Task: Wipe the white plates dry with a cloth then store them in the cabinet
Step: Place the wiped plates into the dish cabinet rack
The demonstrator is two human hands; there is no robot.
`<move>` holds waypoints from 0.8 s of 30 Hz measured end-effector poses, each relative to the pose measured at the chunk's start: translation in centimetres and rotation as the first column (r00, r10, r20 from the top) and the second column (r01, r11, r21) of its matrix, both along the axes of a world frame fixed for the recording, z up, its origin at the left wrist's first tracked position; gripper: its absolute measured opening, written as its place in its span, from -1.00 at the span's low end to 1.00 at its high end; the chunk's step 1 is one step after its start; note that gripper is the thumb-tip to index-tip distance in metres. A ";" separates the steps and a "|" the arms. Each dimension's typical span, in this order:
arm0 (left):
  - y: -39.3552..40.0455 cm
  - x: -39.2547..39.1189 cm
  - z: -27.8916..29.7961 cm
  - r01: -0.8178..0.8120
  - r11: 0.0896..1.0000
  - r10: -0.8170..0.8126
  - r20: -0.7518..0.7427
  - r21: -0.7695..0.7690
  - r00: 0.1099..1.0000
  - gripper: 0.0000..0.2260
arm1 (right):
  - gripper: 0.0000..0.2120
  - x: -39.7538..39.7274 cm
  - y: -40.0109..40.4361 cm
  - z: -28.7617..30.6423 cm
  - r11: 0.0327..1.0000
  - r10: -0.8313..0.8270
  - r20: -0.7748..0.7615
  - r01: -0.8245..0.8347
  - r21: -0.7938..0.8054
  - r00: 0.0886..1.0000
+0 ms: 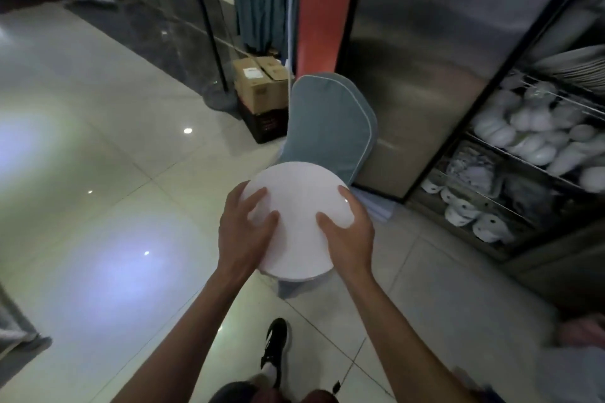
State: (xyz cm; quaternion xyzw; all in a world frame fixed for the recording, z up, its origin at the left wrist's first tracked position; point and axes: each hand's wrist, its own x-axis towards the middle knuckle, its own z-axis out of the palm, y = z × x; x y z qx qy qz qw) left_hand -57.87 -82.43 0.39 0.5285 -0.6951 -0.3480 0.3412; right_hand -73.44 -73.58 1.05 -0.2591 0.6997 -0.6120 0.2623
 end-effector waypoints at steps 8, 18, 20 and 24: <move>-6.7 -9.3 -1.2 0.218 0.976 -0.216 -0.048 0.026 0.975 -0.62 | -0.43 -6.9 -3.3 0.1 0.970 -0.240 -0.034 0.241 0.030 0.970; -9.7 -21.3 -1.7 0.516 0.856 -0.516 -0.027 0.023 0.856 -0.61 | -0.44 -14.5 -2.3 -0.7 0.844 -0.536 -0.036 0.537 -0.001 0.843; -9.2 -23.8 -1.8 0.552 0.832 -0.552 -0.021 0.047 0.834 -0.62 | -0.45 -16.1 -1.4 -1.2 0.814 -0.580 -0.030 0.581 0.009 0.814; -7.8 -29.3 -2.5 0.626 0.776 -0.626 -0.020 0.076 0.779 -0.62 | -0.45 -20.4 0.5 -2.2 0.755 -0.654 -0.010 0.654 0.044 0.756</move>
